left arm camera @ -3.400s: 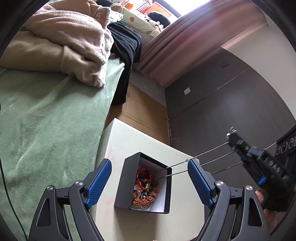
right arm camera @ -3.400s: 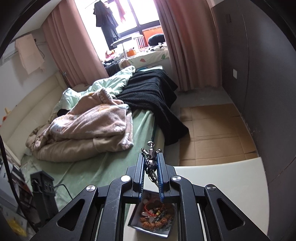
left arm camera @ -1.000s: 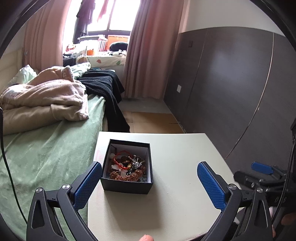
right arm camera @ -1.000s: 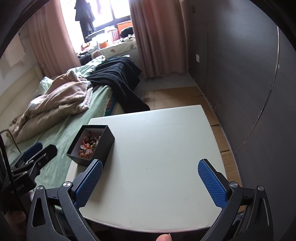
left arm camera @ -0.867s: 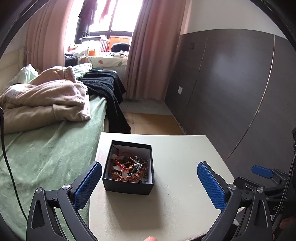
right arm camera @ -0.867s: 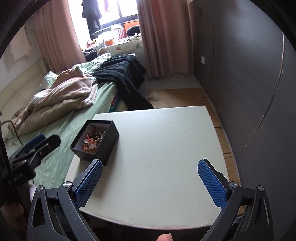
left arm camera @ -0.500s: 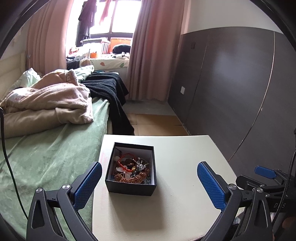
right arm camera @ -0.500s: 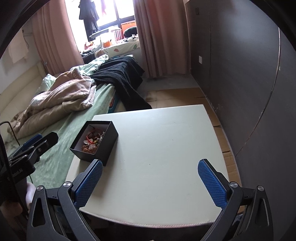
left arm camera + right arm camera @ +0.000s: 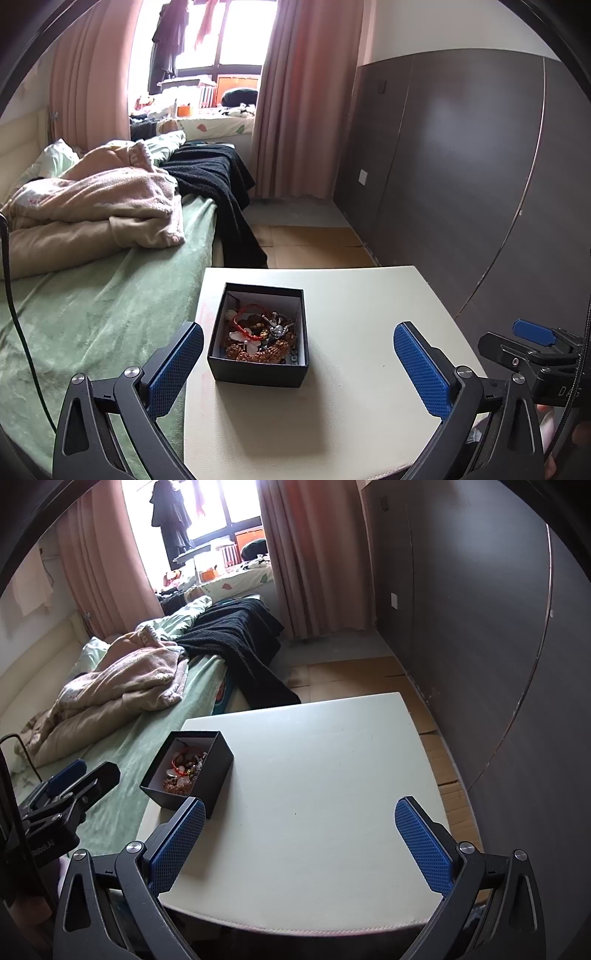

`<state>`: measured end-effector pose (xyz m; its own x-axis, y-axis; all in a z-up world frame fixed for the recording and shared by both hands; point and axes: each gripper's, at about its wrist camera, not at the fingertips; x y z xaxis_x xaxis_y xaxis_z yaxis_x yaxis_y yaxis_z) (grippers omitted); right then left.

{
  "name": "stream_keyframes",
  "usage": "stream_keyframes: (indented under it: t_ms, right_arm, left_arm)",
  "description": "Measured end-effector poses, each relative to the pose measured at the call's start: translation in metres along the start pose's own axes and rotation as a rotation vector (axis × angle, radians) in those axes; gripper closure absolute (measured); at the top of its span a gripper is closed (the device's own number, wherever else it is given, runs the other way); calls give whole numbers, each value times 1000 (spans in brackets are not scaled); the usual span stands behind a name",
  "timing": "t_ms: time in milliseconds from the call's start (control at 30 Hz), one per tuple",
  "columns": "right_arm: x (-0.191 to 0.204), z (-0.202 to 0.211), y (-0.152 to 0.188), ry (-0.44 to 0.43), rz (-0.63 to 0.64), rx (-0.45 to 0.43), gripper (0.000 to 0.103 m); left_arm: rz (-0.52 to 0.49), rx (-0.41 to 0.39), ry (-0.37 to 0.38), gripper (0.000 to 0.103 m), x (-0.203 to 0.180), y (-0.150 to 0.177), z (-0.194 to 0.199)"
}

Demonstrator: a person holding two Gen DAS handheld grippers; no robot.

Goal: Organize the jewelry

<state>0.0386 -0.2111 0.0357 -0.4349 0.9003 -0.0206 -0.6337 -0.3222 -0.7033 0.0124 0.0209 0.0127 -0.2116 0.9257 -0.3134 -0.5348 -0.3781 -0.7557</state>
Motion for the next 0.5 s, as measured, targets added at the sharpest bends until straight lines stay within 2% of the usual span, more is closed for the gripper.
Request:
stream_keyframes:
  t_ms: [500]
  right_arm:
    - [-5,0,-1,-11,-23,9,0]
  left_arm:
    - [-14,8,-11,0,-1,2,4]
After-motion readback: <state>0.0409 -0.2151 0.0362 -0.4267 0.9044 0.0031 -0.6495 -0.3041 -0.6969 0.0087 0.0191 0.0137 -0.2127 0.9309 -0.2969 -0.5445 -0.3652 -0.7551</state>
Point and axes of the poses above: each gripper's, at about its wrist camera, not at the fingertips, and z roughly against the way its jaws point, x to its left, y to its underside, and after that the axes turned 12 degrees about z, right-handed
